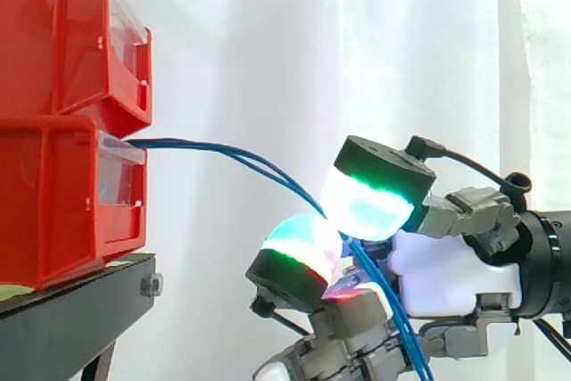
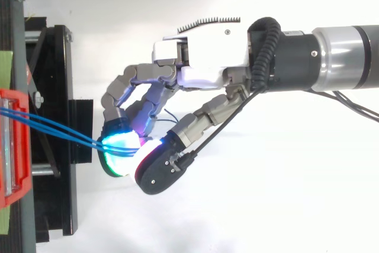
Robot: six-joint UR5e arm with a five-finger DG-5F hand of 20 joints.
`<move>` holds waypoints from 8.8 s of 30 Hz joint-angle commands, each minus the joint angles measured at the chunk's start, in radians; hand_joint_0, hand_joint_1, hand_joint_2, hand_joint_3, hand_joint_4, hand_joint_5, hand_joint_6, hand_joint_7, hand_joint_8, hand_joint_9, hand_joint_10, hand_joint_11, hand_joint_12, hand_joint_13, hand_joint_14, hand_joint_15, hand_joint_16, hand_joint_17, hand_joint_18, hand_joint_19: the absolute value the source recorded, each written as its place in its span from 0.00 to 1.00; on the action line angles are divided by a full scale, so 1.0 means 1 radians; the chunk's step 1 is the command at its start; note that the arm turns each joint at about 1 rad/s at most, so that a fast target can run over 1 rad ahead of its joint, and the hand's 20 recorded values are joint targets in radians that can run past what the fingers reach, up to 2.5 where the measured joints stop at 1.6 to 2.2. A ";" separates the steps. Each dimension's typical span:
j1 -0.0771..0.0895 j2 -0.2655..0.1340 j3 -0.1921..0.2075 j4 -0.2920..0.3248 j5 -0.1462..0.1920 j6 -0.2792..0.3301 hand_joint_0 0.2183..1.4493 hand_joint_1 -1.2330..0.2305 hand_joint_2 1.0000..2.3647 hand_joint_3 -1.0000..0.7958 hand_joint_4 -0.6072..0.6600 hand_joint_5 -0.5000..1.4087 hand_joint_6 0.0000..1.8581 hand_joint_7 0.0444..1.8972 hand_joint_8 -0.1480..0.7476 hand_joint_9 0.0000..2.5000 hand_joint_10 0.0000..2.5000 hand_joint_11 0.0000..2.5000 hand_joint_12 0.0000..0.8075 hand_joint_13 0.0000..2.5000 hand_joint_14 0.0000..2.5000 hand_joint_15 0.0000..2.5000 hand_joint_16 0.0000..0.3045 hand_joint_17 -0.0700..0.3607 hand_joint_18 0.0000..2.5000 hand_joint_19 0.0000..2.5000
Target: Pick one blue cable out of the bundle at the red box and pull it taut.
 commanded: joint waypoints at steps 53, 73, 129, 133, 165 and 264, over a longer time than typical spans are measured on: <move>0.002 0.000 0.009 0.000 0.000 0.000 0.45 0.21 0.00 0.30 0.53 0.18 0.48 0.70 0.54 0.41 0.00 0.53 0.47 0.25 0.01 0.13 0.17 0.43 0.25 0.13; 0.002 0.000 0.009 0.000 0.000 -0.001 0.23 0.24 0.00 0.28 0.60 0.18 0.49 0.57 0.57 0.41 0.00 0.52 0.49 0.25 0.01 0.14 0.18 0.45 0.24 0.15; 0.002 0.000 0.017 0.000 0.000 0.000 0.29 0.38 0.01 0.37 0.56 0.19 0.49 0.61 0.54 0.43 0.00 0.49 0.47 0.26 0.01 0.16 0.18 0.45 0.21 0.18; 0.002 0.000 0.018 0.000 0.000 0.000 0.29 0.36 0.01 0.39 0.57 0.19 0.49 0.59 0.55 0.42 0.00 0.50 0.47 0.26 0.01 0.16 0.19 0.46 0.22 0.18; 0.002 0.000 0.018 0.000 0.000 -0.001 0.28 0.14 0.00 0.28 0.53 0.18 0.49 0.56 0.51 0.39 0.01 0.48 0.44 0.25 0.01 0.14 0.16 0.42 0.23 0.13; 0.003 0.000 0.023 -0.002 0.000 -0.003 0.32 0.33 0.00 0.34 0.48 0.17 0.48 0.55 0.41 0.40 0.01 0.48 0.41 0.25 0.01 0.16 0.16 0.42 0.19 0.16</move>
